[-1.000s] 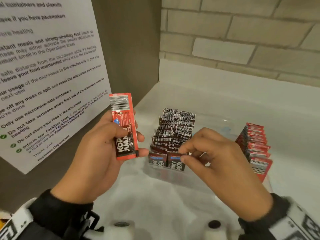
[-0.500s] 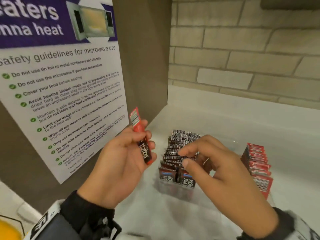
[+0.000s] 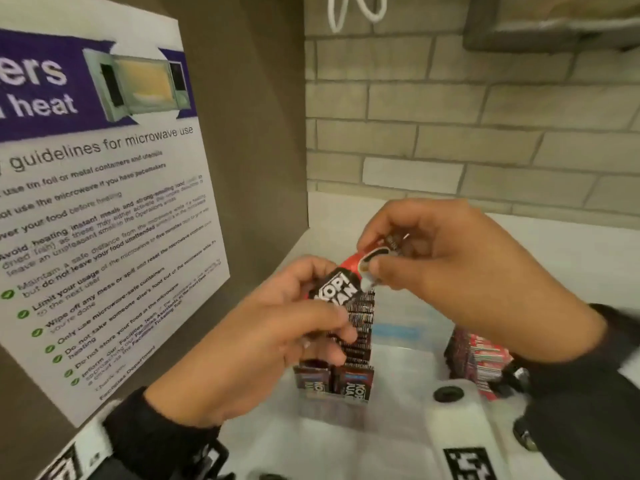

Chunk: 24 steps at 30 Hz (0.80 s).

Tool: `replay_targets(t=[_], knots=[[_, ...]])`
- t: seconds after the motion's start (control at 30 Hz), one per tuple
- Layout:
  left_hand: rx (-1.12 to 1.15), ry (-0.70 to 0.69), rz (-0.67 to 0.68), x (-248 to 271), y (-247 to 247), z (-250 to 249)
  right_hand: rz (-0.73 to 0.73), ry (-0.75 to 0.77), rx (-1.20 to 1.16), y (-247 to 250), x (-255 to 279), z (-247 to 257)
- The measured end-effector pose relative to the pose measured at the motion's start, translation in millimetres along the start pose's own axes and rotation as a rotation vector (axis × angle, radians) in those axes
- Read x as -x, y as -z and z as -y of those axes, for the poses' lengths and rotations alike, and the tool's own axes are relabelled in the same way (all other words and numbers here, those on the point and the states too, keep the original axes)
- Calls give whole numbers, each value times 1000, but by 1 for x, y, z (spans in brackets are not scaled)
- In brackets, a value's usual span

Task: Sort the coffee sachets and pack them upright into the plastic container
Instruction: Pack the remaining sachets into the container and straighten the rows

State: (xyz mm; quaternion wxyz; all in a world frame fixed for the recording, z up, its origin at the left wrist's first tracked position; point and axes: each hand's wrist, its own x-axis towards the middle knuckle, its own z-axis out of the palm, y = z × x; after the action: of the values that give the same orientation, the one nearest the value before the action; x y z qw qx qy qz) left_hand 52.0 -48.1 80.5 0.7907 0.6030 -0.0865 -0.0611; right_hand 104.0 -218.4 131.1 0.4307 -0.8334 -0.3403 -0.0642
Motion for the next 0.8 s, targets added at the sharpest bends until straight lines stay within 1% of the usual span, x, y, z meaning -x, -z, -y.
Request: replay_targets(t=[0.03, 0.07, 0.1, 0.13, 0.2, 0.3, 0.37, 0.43, 0.47, 0.57, 0.63, 0.7, 0.8], knots=[[-7, -72, -79, -6, 1, -5, -62, -57, -93, 4, 1, -4], [-2, -148, -149, -12, 2, -10, -92, -118, -190, 5, 3, -6], [-9, -223, -204, -19, 2, -15, -87, -166, -256, 5, 5, -8], [-44, -286, -239, -26, 1, -20, -59, -189, -249, 4, 8, -10], [-217, -379, -248, -37, -4, -30, -24, -185, -126, 8, 10, -12], [-608, -436, -157, -48, -20, -44, -87, -75, 37, 31, 0, 2], [-720, -444, -112, -52, -32, -49, -57, -9, 200, 43, -9, 15], [-744, -450, -111, -56, -37, -50, -10, 17, 385, 49, -19, 19], [-734, -444, -112, -57, -35, -47, 19, 6, 420, 50, -23, 18], [-671, -413, -157, -51, -22, -35, 124, -111, 450, 51, -32, 9], [-574, -389, -218, -38, -9, -24, 188, -207, 493, 49, -35, -3], [-470, -352, -277, -23, 6, -10, 252, -303, 471, 39, -37, -18], [-399, -231, -359, 0, 28, 18, 325, -394, 544, 22, -43, -40]])
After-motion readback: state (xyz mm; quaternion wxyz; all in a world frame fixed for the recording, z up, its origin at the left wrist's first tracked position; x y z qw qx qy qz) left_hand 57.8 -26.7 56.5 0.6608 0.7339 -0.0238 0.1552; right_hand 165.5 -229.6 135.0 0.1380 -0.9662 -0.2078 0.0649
